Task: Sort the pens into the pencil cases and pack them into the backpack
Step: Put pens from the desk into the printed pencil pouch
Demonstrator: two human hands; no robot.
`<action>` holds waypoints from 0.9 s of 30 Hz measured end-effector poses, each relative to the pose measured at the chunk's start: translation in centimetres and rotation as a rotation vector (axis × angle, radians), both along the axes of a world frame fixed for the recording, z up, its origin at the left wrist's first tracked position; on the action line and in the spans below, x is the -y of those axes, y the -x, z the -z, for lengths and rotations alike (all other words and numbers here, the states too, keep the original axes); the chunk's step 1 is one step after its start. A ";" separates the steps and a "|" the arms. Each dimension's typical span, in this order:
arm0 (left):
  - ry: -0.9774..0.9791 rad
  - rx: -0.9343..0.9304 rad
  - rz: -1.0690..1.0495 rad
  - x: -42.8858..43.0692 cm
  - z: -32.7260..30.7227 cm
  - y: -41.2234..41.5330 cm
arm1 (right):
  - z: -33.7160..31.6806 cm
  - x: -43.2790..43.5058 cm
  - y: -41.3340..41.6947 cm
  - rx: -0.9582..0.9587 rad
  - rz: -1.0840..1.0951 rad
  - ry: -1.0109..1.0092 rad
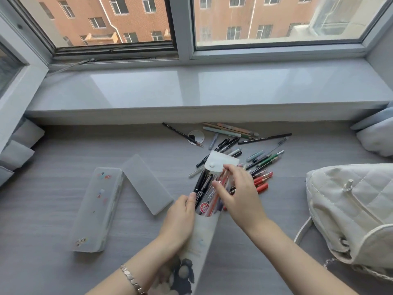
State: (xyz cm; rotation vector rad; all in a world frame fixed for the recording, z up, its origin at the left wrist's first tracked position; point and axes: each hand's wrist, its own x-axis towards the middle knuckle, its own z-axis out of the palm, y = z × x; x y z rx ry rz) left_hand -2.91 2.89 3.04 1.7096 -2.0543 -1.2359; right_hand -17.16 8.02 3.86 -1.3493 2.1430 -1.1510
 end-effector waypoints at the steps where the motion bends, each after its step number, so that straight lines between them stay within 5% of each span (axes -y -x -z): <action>1: 0.010 0.000 -0.011 0.1 -0.1 -0.1 | 0.3 0.0 0.1 -0.115 -0.010 -0.006; 6: 0.056 -0.029 -0.022 0.3 -0.8 0.2 | 1.8 -0.1 1.2 -0.415 -0.131 -0.106; 9: 0.078 -0.024 -0.005 0.4 -0.8 0.1 | 1.3 -0.1 2.5 -0.212 -0.101 -0.055; 11: 0.078 -0.001 -0.019 0.7 -0.7 0.1 | 1.1 -0.3 3.4 -0.023 0.160 -0.016; 15: 0.056 0.040 -0.047 1.0 -0.3 0.3 | 3.1 -1.0 4.9 0.047 0.285 -0.639; 17: 0.050 0.043 -0.028 0.9 -0.1 0.4 | 4.2 -1.3 4.9 0.016 0.283 -0.745; 24: 0.056 0.081 0.009 0.4 0.0 -0.2 | 4.8 -1.3 4.8 0.085 0.442 -0.656; 27: 0.060 0.102 0.028 0.2 0.1 -0.5 | 4.2 -2.1 5.4 0.284 0.477 -0.502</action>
